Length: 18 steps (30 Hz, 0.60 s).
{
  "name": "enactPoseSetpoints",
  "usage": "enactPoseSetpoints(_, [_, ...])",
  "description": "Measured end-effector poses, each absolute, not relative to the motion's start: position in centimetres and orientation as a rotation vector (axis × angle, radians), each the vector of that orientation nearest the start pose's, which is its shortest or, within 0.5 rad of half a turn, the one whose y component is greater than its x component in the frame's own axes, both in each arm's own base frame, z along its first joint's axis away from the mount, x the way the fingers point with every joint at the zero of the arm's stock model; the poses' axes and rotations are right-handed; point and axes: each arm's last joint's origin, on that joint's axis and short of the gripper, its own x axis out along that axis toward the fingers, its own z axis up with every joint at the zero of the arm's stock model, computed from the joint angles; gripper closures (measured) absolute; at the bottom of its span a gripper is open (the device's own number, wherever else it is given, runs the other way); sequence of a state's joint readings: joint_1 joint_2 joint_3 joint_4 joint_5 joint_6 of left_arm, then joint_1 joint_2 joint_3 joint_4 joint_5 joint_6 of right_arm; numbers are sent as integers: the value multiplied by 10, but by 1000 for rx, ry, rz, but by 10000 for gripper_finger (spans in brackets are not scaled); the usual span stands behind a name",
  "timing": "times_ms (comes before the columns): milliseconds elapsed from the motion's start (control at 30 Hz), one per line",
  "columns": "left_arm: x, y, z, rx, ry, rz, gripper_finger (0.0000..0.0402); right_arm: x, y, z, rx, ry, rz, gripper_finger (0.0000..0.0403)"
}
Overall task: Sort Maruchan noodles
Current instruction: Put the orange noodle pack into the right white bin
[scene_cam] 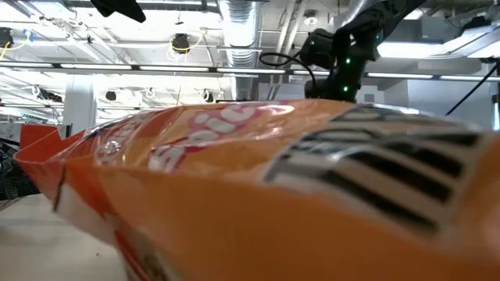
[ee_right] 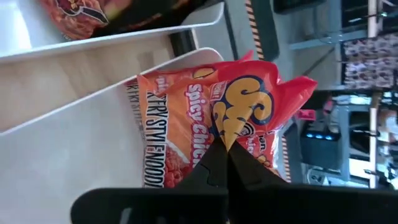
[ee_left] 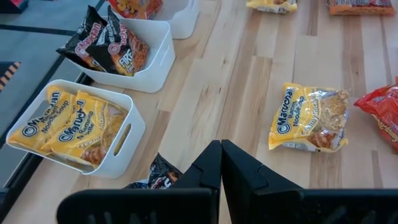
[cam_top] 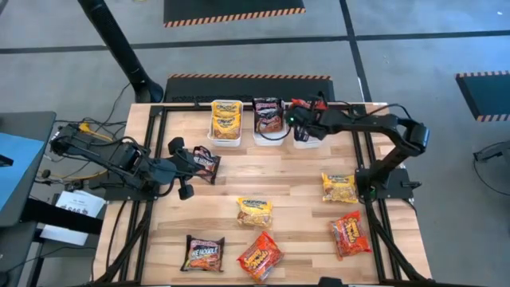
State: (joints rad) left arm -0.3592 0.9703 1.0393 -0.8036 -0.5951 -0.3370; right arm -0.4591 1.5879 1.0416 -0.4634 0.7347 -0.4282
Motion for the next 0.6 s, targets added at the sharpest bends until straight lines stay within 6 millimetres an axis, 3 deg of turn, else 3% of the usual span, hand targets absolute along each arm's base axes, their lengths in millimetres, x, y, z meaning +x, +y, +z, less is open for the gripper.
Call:
enactPoseSetpoints(333, [173, -48, 337, 15, 603, 331, 401, 277, -173, 188, -507, 1373, -790, 392])
enactPoseSetpoints(600, [173, -48, 337, 15, 604, 331, 401, 277, -174, 190, -510, 1356, -835, 336])
